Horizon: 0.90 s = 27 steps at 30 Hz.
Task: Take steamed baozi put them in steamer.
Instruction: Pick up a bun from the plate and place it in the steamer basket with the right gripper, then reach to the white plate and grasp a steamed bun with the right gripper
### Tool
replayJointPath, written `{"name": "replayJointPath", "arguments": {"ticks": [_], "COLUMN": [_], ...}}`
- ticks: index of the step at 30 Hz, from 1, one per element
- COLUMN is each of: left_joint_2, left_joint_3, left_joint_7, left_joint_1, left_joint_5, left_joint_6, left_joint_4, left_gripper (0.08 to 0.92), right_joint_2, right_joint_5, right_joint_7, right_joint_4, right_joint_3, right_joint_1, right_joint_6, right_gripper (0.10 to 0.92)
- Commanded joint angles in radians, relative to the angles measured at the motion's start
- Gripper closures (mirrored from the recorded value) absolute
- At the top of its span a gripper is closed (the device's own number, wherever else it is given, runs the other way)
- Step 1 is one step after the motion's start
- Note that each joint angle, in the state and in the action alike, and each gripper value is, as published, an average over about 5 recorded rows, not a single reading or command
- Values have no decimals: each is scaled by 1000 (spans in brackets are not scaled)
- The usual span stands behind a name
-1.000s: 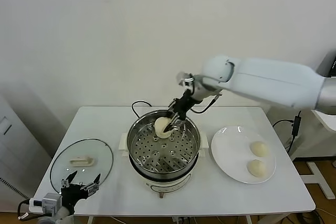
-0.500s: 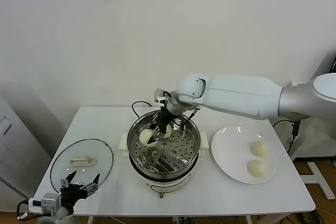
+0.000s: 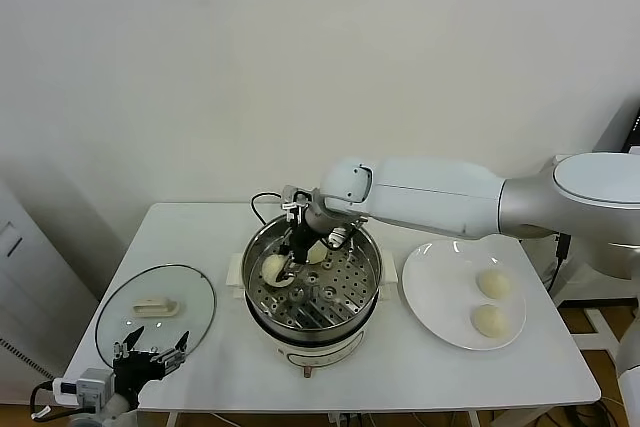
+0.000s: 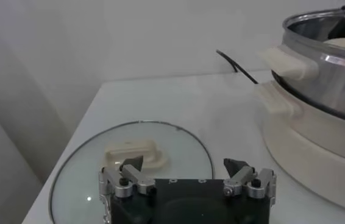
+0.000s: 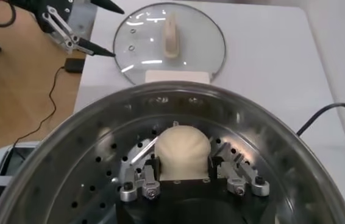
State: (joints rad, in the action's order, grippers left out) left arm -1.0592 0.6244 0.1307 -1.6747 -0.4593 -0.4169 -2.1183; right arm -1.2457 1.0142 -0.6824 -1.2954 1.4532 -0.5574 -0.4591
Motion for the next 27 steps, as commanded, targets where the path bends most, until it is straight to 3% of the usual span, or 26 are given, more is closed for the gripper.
{"name": "replayJointPath", "arguments": {"ticks": [1, 7, 16, 27], "left_joint_2": [-2, -2, 0, -3], "left_joint_3": [-1, 2, 9, 7], "left_joint_7": [0, 0, 0, 0], "left_joint_1": [-1, -8, -20, -23], "left_joint_5": [0, 0, 0, 1], "left_joint_6": [-1, -2, 2, 0], "left_joint_4": [-3, -10, -19, -27], "left_gripper": [177, 177, 177, 177], "right_joint_2": [5, 111, 402, 737], "right_joint_5": [-5, -29, -188, -553], "right_joint_7": [-15, -126, -444, -616], "right_joint_4": [-6, -76, -169, -141], "right_joint_3": [-4, 8, 141, 236], "right_joint_1": [-18, -123, -386, -384], "right_joint_6": [-7, -4, 129, 345], "right_gripper": [324, 209, 203, 203]}}
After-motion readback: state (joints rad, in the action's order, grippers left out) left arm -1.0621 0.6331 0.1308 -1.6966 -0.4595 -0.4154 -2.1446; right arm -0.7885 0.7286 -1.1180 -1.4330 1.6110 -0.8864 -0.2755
